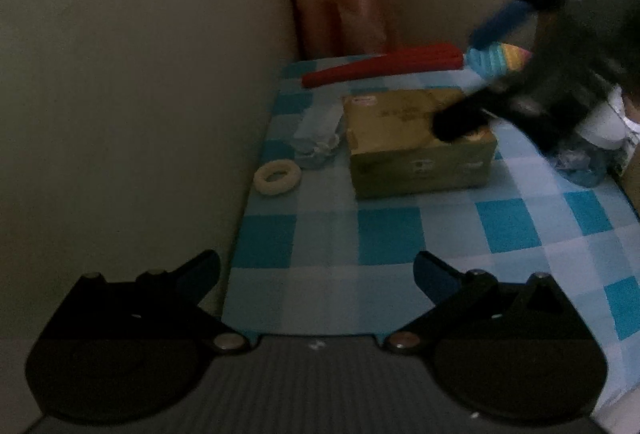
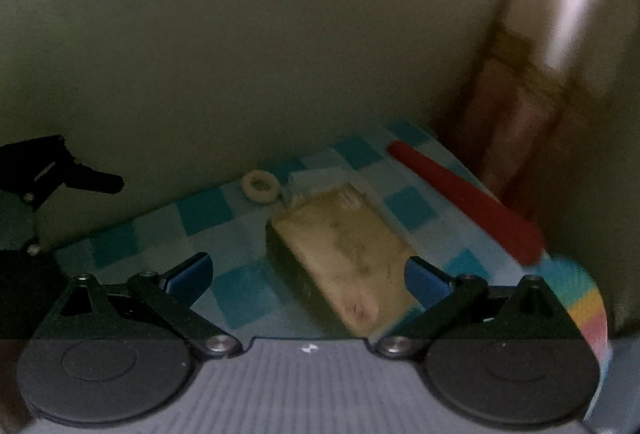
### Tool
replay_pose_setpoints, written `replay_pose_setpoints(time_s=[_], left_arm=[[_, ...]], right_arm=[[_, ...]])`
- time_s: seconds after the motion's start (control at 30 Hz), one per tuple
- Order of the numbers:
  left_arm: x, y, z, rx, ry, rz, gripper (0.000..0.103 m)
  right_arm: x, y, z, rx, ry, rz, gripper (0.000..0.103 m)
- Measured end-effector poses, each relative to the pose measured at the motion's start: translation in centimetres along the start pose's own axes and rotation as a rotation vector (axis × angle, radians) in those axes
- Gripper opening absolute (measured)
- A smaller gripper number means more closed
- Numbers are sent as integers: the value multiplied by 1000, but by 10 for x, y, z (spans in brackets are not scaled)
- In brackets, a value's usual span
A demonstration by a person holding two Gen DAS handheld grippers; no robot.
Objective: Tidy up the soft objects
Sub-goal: 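Move both grippers away from the box toward the gold tissue box, then lower the right gripper onto the blue face mask and close it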
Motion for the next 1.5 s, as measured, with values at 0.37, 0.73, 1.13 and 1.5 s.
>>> replay_pose_setpoints(time_s=[0.37, 0.73, 1.13, 1.5], left_arm=[[-12, -9, -3, -11, -29, 18, 102], [-25, -22, -5, 10, -45, 62, 102], [-35, -27, -9, 22, -68, 91, 102], [-36, -29, -8, 32, -64, 99, 102]], right_arm=[[-108, 58, -19, 130, 195, 139, 103], [-199, 52, -35, 72, 278, 353, 103], [-231, 34, -36, 103, 290, 461, 100], [-224, 36, -39, 92, 287, 431, 73]])
Point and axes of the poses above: each gripper's, at about its wrist camera, not at the fingertips, and x roughly against the way its jaws point, z to its left, y to its top, the point moved 2 cm from there along -x, roughly the way its jaws point, and after that the axes turned 15 degrees about -z, right-handed, at the moved point
